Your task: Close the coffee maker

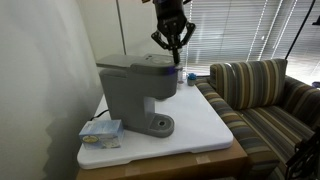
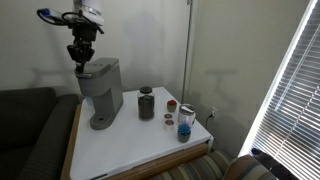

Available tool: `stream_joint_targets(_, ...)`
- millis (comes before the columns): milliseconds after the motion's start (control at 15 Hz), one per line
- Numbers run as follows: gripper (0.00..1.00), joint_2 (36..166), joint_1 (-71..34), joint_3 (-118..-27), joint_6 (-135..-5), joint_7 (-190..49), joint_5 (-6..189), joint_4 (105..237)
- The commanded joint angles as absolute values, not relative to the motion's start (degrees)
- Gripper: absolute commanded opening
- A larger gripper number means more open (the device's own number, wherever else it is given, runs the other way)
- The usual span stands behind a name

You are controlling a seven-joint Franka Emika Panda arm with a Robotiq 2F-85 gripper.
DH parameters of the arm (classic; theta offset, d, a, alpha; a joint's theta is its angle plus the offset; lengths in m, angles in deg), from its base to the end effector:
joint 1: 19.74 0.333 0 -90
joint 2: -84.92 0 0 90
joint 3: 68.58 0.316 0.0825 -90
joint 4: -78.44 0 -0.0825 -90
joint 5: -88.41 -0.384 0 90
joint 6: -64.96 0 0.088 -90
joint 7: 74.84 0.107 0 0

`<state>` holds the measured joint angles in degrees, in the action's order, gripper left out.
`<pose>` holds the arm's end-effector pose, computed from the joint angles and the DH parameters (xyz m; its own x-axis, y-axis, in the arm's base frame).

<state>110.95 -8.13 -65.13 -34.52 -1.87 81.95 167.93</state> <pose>0.6264 0.1742 0.3639 0.4688 -0.8596 -0.2033 -0.8313 -0.5071 0.2274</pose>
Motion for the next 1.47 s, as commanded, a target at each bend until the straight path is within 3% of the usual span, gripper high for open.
stream_joint_targets(0,0.0,118.82,-8.7,-64.74,-29.82,-3.44,79.3,160.76)
stream_joint_targets(333,0.0,119.91,-8.61,-65.27,-24.59,-3.34,79.46,156.1)
stream_joint_targets(867,0.0,111.59,-9.05,-65.16,-24.18,-8.1,80.03,161.51)
stream_joint_targets(1400,0.0,104.77,-9.16,-64.37,-16.94,-26.81,82.35,163.94)
